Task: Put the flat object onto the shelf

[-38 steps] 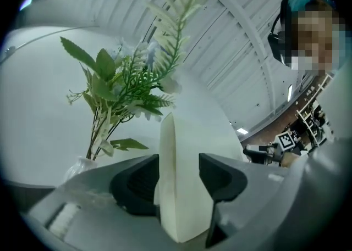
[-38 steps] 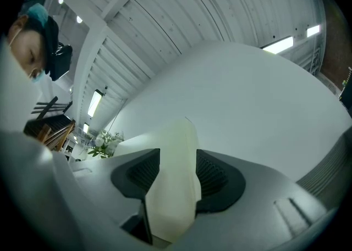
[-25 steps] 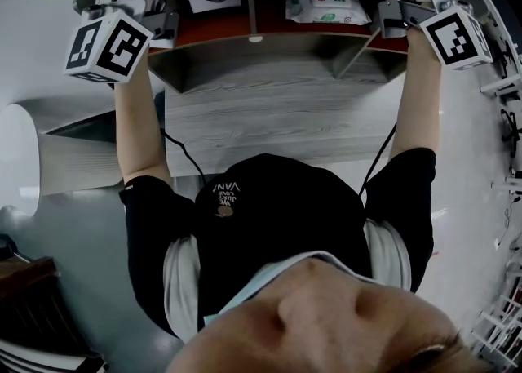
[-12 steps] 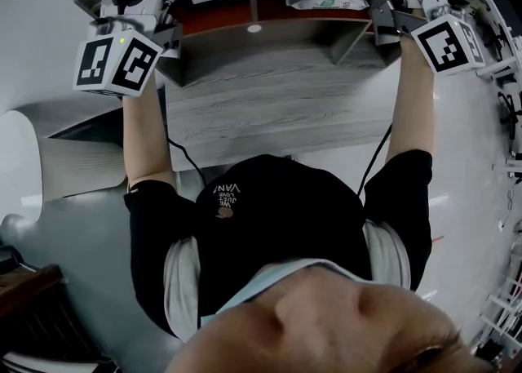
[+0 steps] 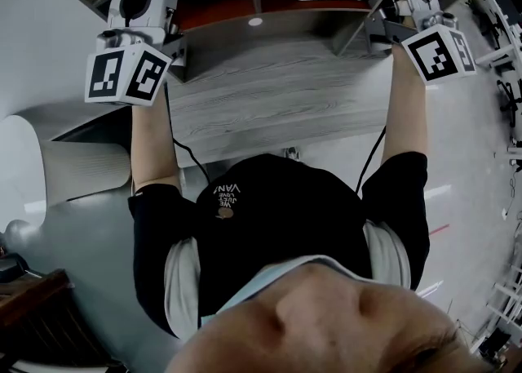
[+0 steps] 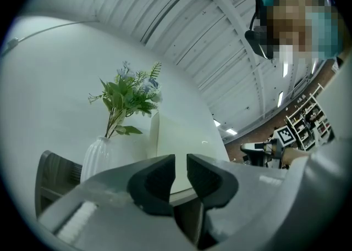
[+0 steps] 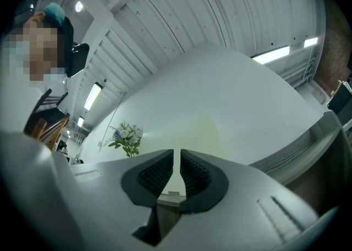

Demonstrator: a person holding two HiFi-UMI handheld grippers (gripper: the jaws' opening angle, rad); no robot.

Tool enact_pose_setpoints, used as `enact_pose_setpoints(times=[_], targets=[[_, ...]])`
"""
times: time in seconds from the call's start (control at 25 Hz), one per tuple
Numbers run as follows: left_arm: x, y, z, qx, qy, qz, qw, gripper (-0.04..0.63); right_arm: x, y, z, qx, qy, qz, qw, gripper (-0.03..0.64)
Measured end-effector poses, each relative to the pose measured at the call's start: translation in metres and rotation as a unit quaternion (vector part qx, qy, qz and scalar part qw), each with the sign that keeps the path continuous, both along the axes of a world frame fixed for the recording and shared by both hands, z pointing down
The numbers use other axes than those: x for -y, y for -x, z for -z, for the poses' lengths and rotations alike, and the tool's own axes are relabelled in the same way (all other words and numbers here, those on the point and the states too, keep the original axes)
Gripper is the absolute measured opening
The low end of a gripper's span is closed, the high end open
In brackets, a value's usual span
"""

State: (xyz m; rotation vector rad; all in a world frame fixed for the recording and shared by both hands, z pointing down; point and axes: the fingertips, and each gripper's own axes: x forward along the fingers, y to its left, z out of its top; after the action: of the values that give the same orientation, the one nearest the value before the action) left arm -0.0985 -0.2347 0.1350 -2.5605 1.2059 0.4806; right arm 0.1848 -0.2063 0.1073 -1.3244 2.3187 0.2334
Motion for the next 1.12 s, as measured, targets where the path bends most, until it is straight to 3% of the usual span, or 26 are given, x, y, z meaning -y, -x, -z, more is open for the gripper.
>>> enact_pose_setpoints(times=[0.24, 0.56, 1.12], targets=[[-0.006, 0.003, -0.016, -0.001, 0.012, -0.007, 0.9999, 0.009, -0.012, -0.001, -0.018, 0.012, 0.012, -0.024, 1.000, 0.000], [-0.013, 0.011, -0.038, -0.008, 0.028, -0.016, 0.9994, 0.002, -0.024, 0.008, -0.051, 0.027, 0.040, -0.032, 0.998, 0.000], [-0.019, 0.021, -0.105, 0.021, 0.088, -0.018, 0.9957, 0.002, -0.047, 0.035, -0.111, 0.015, 0.082, -0.049, 0.995, 0.000]])
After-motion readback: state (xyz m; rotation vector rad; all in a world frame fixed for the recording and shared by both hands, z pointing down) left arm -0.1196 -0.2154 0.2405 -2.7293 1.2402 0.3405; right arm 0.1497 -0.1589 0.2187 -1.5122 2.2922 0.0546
